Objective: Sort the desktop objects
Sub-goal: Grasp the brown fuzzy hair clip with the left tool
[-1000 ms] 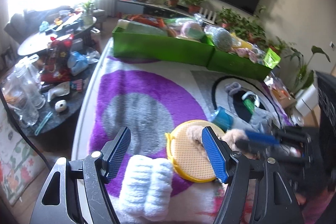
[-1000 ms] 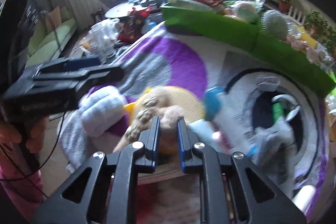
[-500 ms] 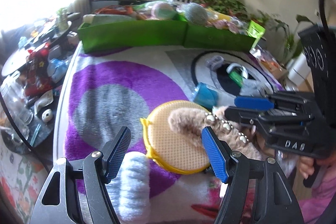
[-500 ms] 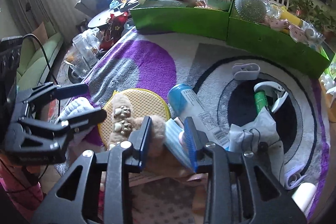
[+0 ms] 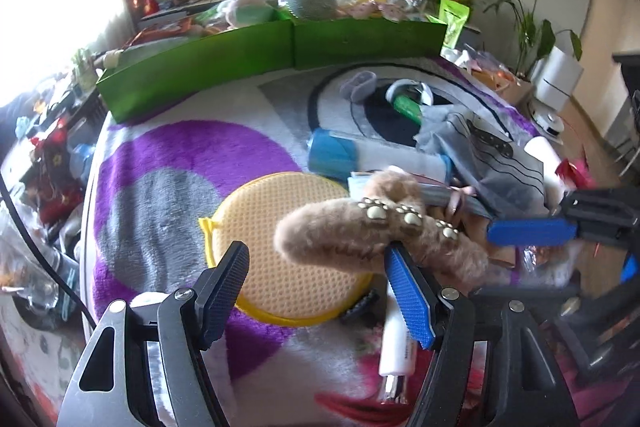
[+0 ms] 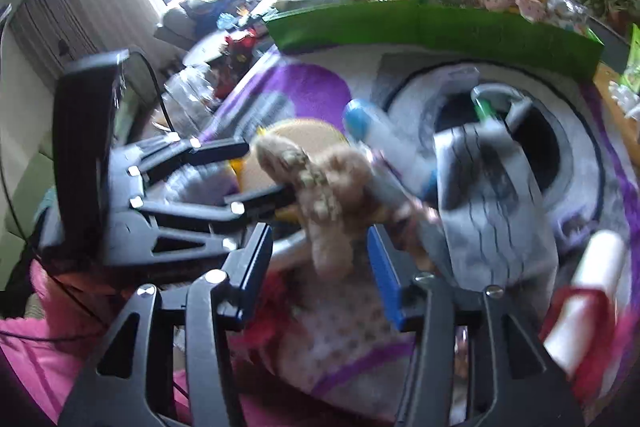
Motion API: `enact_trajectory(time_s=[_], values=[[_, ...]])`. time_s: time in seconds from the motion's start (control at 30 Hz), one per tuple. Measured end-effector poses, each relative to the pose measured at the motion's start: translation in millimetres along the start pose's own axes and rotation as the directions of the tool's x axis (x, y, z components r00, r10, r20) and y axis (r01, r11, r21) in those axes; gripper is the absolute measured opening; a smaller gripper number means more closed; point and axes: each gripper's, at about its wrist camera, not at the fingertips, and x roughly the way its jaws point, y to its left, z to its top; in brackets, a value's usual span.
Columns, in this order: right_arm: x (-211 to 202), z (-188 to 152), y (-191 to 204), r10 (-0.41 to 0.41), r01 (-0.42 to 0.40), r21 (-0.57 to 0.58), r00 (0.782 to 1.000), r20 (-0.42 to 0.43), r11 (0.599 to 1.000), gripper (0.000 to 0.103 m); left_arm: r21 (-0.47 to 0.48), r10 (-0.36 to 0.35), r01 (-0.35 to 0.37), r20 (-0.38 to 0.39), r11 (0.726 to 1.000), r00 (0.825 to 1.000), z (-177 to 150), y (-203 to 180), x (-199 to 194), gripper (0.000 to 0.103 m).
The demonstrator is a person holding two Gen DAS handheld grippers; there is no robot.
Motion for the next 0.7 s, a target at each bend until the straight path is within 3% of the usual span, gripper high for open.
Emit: enact_trajectory(time_s=[0.17, 0.23, 0.33, 0.5, 0.7], values=[[23, -13, -4, -0.022, 0.023, 0.03, 0.998, -0.053, 0.999, 0.048, 0.013, -0.03, 0.03, -0.002, 0.999, 1.0, -1, -7, 0, 0.071], [29, -12, -9, -0.052, 0.054, 0.047, 0.998, -0.043, 0.997, 0.033, 0.008, -0.037, 0.037, -0.002, 0.999, 0.999, -2, -6, 0, 0.071], [30, -9, -18, -0.1, 0.101, 0.069, 0.995, -0.015, 0.993, 0.026, -0.016, -0.067, 0.067, 0.0, 0.998, 0.998, -3, -2, 0, 0.071], [29, -2, -25, -0.059, 0.058, 0.099, 0.998, 0.003, 0.993, 0.027, -0.06, -0.07, 0.071, 0.017, 0.996, 0.997, -3, 2, -1, 0.07], [30, 2, -18, -0.047, 0.045, 0.07, 0.998, 0.03, 0.997, 0.028, -0.07, -0.067, 0.069, 0.038, 0.995, 0.997, -9, 1, -6, 0.049]])
